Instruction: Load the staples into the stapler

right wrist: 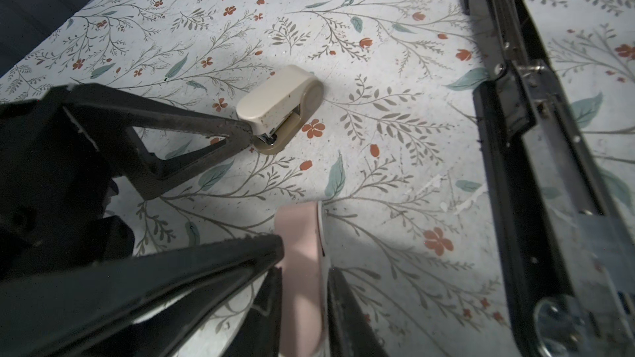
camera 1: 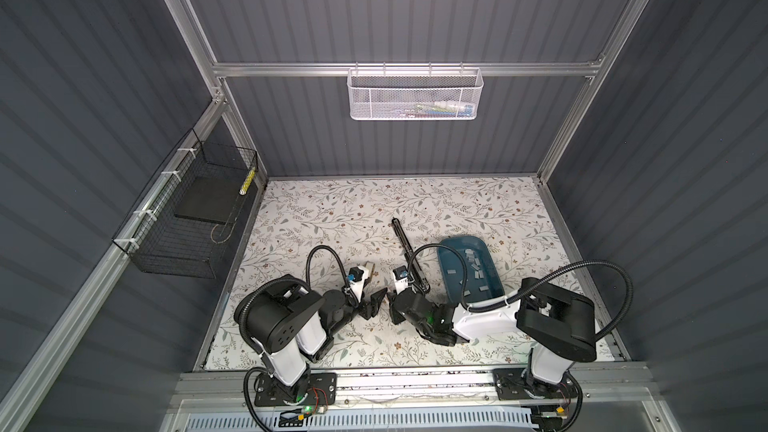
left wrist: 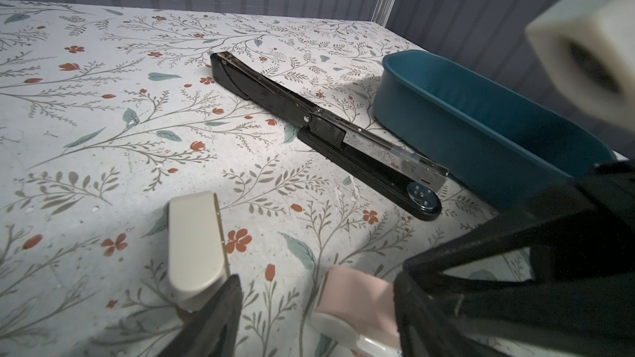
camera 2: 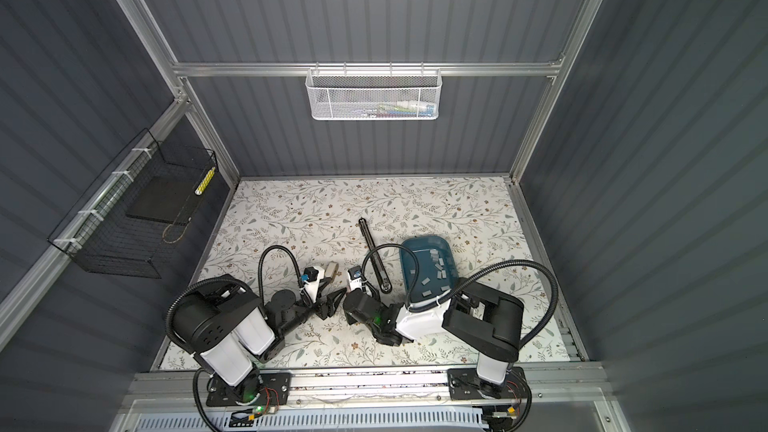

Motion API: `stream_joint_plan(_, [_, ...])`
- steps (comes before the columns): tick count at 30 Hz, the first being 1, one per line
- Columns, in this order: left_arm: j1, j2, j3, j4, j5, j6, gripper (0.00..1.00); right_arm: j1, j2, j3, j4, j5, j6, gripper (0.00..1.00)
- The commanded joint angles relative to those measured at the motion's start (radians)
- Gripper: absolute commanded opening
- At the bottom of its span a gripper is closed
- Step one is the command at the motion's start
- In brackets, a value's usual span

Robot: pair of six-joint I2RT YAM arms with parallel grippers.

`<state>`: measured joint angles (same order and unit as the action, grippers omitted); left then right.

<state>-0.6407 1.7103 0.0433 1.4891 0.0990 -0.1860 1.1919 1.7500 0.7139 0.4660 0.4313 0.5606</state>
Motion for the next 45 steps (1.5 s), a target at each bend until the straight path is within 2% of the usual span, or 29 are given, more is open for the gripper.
stream_joint_plan(1, [-0.005, -0.026, -0.021, 0.04, 0.013, 0.013, 0.71, 0.0, 0.047, -0.041, -0.105, -0.009, 0.013, 0.25])
stream_joint_plan(11, [-0.005, -0.092, -0.015, -0.042, -0.004, 0.009, 0.7, 0.004, 0.088, -0.052, -0.09, -0.02, 0.022, 0.25])
stream_joint_plan(23, [-0.007, -0.347, 0.018, -0.39, -0.054, 0.013, 0.69, 0.009, 0.147, -0.124, 0.041, -0.016, 0.044, 0.24])
stream_joint_plan(40, [-0.009, -0.379, 0.015, -0.418, -0.047, 0.011, 0.69, -0.022, 0.179, -0.191, 0.154, -0.023, 0.084, 0.24])
stream_joint_plan(45, [-0.009, -0.394, 0.025, -0.448, -0.048, 0.007, 0.7, -0.022, 0.094, -0.149, 0.069, -0.017, 0.044, 0.33])
